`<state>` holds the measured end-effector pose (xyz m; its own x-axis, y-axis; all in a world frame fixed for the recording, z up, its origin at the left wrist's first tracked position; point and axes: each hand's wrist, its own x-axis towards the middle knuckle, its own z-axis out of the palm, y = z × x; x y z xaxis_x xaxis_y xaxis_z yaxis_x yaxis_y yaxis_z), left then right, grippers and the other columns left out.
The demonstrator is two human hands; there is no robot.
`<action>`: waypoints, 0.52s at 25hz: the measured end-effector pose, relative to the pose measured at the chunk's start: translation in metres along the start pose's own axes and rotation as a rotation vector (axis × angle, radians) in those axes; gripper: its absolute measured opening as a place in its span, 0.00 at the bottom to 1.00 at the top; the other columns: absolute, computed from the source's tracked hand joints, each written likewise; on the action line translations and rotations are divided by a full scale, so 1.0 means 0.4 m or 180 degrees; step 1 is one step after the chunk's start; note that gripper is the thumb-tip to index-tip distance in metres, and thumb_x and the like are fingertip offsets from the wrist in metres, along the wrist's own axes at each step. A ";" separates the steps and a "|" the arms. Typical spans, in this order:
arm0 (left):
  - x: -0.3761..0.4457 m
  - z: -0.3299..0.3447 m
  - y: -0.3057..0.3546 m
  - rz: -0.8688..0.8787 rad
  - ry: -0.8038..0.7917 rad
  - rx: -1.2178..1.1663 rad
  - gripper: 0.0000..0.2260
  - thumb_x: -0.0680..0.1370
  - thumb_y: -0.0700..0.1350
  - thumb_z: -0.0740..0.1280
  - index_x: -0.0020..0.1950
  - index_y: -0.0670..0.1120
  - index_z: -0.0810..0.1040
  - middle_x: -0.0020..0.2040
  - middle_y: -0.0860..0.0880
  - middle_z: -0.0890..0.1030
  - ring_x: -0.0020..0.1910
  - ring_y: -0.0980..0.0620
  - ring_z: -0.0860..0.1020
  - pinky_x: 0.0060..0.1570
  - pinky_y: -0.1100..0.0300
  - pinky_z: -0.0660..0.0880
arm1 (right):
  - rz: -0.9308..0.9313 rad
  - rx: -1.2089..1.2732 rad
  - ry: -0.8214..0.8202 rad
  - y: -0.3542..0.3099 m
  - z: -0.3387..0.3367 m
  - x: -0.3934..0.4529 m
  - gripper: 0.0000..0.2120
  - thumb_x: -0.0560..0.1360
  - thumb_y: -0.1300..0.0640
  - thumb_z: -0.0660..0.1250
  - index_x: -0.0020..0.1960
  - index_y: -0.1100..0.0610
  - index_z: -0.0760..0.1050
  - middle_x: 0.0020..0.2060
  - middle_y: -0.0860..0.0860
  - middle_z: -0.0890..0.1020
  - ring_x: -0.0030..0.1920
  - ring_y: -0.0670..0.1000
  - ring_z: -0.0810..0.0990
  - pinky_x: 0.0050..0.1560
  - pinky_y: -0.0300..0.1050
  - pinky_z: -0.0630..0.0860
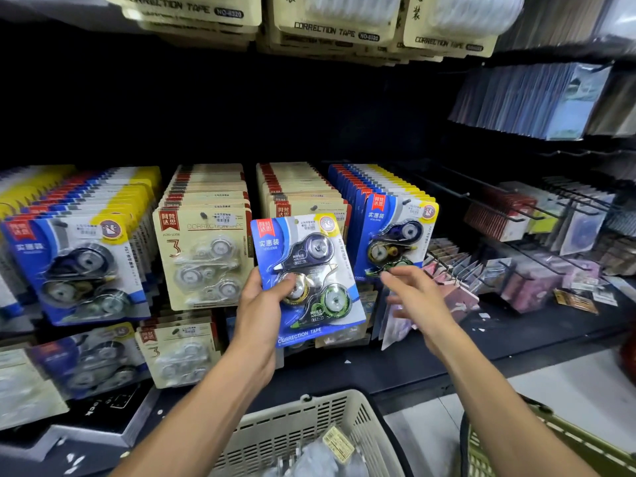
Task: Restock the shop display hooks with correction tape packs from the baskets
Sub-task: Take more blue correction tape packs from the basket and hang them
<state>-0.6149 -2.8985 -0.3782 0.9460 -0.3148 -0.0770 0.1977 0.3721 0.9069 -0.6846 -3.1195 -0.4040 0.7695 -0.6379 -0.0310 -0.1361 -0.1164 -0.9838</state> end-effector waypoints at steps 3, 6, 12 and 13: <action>-0.002 0.017 -0.006 0.0055 -0.0208 -0.0042 0.12 0.81 0.35 0.65 0.61 0.48 0.79 0.55 0.48 0.87 0.52 0.47 0.85 0.49 0.51 0.83 | 0.0248 0.0166 -0.1607 -0.050 0.052 -0.086 0.16 0.75 0.50 0.71 0.60 0.56 0.77 0.52 0.52 0.85 0.43 0.54 0.84 0.40 0.48 0.83; 0.002 0.020 -0.014 0.0106 -0.0344 -0.0063 0.12 0.81 0.35 0.66 0.62 0.47 0.79 0.55 0.48 0.87 0.51 0.49 0.85 0.49 0.54 0.82 | 0.0131 0.0561 -0.1490 -0.047 0.071 -0.104 0.16 0.73 0.54 0.72 0.59 0.57 0.74 0.44 0.51 0.85 0.29 0.52 0.81 0.28 0.42 0.78; -0.017 0.021 -0.018 -0.0058 -0.0351 0.0835 0.11 0.80 0.36 0.68 0.57 0.51 0.77 0.45 0.52 0.83 0.47 0.52 0.80 0.42 0.58 0.74 | 0.0077 0.1570 0.0019 -0.020 -0.027 -0.052 0.06 0.79 0.60 0.68 0.54 0.53 0.73 0.43 0.53 0.82 0.24 0.48 0.78 0.26 0.40 0.77; -0.018 0.016 -0.016 -0.0083 -0.0320 0.0888 0.11 0.80 0.37 0.68 0.58 0.51 0.78 0.45 0.52 0.83 0.49 0.51 0.80 0.45 0.57 0.74 | 0.0096 0.1716 0.0262 -0.010 -0.049 -0.044 0.04 0.79 0.59 0.67 0.53 0.54 0.74 0.43 0.54 0.82 0.24 0.48 0.78 0.26 0.40 0.78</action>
<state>-0.6245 -2.9044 -0.3809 0.9086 -0.4113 -0.0730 0.1301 0.1127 0.9851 -0.7098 -3.1229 -0.3959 0.7160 -0.6948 -0.0680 0.1984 0.2959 -0.9344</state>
